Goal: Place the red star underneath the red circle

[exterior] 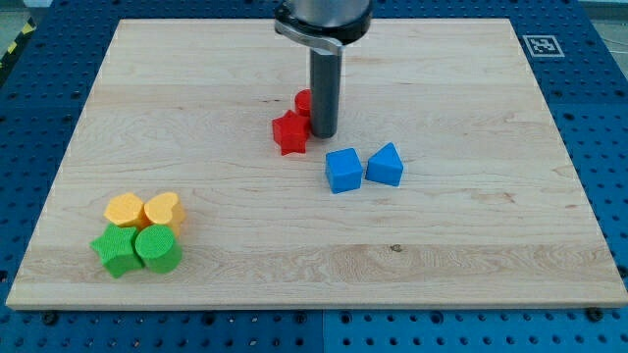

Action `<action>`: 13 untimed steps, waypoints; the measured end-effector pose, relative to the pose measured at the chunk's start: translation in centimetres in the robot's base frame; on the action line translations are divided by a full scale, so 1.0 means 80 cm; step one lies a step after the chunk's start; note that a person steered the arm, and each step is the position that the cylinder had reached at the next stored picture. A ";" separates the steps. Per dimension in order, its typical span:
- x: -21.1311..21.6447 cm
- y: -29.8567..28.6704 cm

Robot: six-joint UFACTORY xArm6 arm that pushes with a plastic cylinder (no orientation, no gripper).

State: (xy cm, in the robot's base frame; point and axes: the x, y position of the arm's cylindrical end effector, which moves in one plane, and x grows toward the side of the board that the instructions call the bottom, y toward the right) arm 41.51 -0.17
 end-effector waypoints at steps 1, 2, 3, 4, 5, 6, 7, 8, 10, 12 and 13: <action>0.000 -0.017; 0.000 -0.017; 0.000 0.014; -0.008 0.036; -0.035 0.050; -0.048 0.037; -0.041 -0.003; -0.033 -0.036; -0.022 -0.008; 0.011 -0.019; 0.009 -0.048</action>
State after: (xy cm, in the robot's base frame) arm 42.23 -4.00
